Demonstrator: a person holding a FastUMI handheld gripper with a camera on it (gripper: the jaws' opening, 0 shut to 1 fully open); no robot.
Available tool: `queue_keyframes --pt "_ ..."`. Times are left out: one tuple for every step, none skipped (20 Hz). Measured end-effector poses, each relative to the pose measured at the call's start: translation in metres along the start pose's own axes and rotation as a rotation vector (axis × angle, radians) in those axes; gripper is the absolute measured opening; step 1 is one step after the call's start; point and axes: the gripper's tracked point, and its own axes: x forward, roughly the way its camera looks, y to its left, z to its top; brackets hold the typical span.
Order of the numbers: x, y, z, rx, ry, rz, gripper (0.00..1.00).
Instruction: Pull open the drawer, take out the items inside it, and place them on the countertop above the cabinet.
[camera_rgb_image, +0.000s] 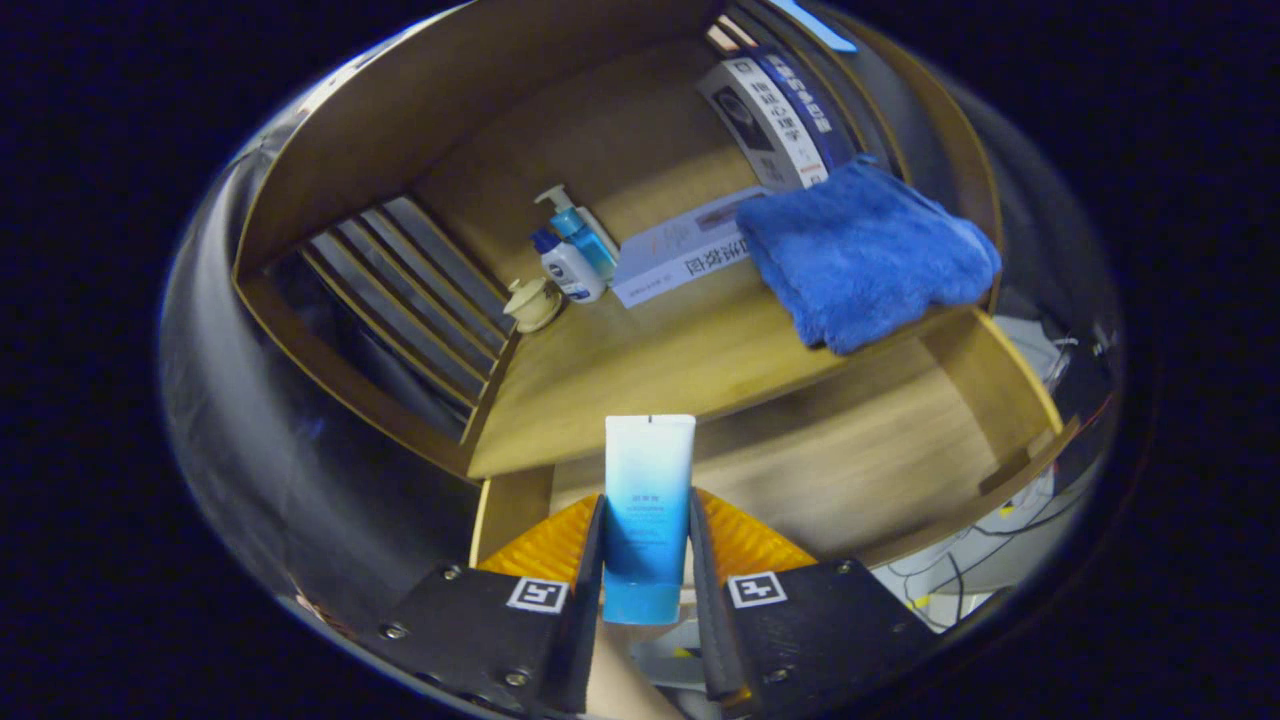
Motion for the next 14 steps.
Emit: queue_keyframes --pt "0.004 0.006 0.002 -0.008 -0.004 0.007 0.44" --pt "0.008 0.010 0.007 -0.015 -0.013 0.008 0.44" --pt "0.015 0.011 0.010 -0.025 -0.018 0.006 0.44" --pt "0.023 0.014 0.013 -0.036 -0.018 0.003 0.44" --pt "0.027 0.015 0.014 -0.044 -0.015 -0.002 0.44" --pt "0.033 0.018 0.015 -0.053 -0.008 -0.008 0.44" --pt "0.042 0.018 0.015 -0.063 -0.003 -0.016 0.44" --pt "0.050 0.017 0.016 -0.075 0.001 -0.026 0.44" --pt "0.058 0.015 0.017 -0.084 0.002 -0.041 0.44" --pt "0.065 0.013 0.018 -0.091 0.006 -0.052 0.44" --pt "0.071 0.012 0.018 -0.093 0.008 -0.061 0.44" --pt "0.077 0.011 0.020 -0.093 0.010 -0.068 0.44" --pt "0.081 0.008 0.021 -0.095 0.011 -0.080 0.44" --pt "0.086 0.003 0.023 -0.096 0.011 -0.094 0.44"
